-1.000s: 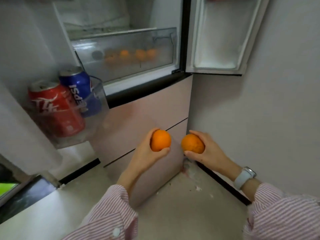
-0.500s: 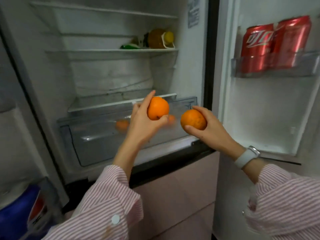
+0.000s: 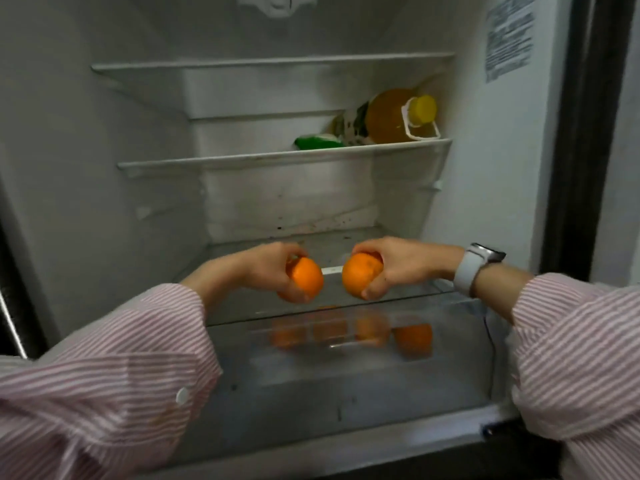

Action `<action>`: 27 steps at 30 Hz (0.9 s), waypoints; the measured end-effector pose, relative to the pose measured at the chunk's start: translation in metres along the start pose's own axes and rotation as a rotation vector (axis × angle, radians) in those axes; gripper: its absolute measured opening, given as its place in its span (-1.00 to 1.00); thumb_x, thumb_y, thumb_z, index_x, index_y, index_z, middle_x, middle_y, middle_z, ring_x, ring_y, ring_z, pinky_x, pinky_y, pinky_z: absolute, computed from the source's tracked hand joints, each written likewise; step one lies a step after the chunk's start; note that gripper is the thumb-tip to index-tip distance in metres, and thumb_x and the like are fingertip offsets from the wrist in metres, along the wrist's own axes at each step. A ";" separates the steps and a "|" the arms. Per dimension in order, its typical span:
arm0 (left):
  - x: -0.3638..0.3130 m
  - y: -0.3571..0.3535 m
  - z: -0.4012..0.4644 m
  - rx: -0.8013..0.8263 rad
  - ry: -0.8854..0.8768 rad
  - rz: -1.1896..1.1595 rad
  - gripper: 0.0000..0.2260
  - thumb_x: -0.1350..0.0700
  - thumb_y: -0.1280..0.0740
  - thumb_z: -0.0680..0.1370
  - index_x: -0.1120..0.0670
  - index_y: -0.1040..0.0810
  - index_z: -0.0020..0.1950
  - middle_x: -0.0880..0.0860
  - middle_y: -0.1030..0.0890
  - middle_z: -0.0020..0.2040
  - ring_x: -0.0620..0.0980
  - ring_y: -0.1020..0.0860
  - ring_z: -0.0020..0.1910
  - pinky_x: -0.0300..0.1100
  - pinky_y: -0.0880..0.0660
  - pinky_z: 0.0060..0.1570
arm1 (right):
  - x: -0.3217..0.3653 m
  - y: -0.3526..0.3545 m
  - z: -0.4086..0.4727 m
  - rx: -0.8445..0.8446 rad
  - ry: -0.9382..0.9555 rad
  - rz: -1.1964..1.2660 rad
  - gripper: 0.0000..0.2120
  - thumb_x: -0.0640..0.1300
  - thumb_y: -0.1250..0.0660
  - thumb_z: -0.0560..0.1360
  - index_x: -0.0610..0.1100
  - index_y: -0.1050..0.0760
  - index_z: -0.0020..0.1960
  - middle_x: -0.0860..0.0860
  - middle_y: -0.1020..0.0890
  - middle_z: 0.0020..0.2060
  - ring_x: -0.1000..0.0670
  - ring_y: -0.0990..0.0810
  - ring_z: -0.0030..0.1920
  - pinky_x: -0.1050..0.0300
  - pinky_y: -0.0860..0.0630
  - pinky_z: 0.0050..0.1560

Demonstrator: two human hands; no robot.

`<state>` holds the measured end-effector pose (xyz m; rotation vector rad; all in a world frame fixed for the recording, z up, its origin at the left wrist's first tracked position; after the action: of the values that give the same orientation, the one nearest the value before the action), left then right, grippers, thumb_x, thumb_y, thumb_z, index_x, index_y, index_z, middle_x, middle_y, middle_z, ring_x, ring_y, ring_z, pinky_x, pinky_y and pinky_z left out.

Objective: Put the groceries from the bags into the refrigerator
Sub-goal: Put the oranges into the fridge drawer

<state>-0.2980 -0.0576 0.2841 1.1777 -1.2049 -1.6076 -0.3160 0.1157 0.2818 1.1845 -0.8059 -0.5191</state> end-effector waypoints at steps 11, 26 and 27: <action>0.033 -0.083 0.053 0.353 -0.159 0.183 -0.43 -0.03 -0.46 0.38 -0.03 -0.34 0.34 0.02 -0.53 0.21 0.01 -0.50 0.12 -0.22 -0.41 0.04 | -0.034 -0.068 0.069 0.635 -0.010 -0.187 -0.40 -0.04 -0.42 0.39 -0.04 -0.26 0.36 0.00 -0.44 0.20 0.00 -0.44 0.10 0.15 -0.41 0.09; 0.059 -0.125 0.058 0.308 -0.313 0.319 -0.42 -0.29 -0.38 0.34 -0.05 -0.34 0.24 -0.06 -0.49 0.14 -0.12 -0.23 -0.03 -0.16 -0.28 -0.02 | -0.035 -0.122 0.083 0.674 0.188 -0.253 -0.44 0.03 -0.46 0.34 -0.04 -0.28 0.23 -0.04 -0.44 0.13 -0.04 -0.43 0.10 0.06 -0.43 0.08; 0.060 -0.125 0.059 0.341 -0.308 0.303 -0.40 -0.29 -0.39 0.33 -0.05 -0.33 0.26 -0.07 -0.48 0.16 -0.12 -0.21 -0.03 -0.17 -0.25 -0.02 | -0.036 -0.122 0.084 0.687 0.187 -0.258 -0.42 0.04 -0.45 0.35 -0.03 -0.27 0.27 -0.04 -0.43 0.16 -0.04 -0.41 0.13 0.06 -0.43 0.12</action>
<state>-0.3774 -0.0706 0.1570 0.9078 -1.8194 -1.4204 -0.3974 0.0534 0.1694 1.9594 -0.6891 -0.3348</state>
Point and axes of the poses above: each hand's wrist, its own z-axis towards the middle knuckle, its own y-axis out of the back of the hand, x = y × z, the point moved 5 cm from there along z, towards the middle knuckle
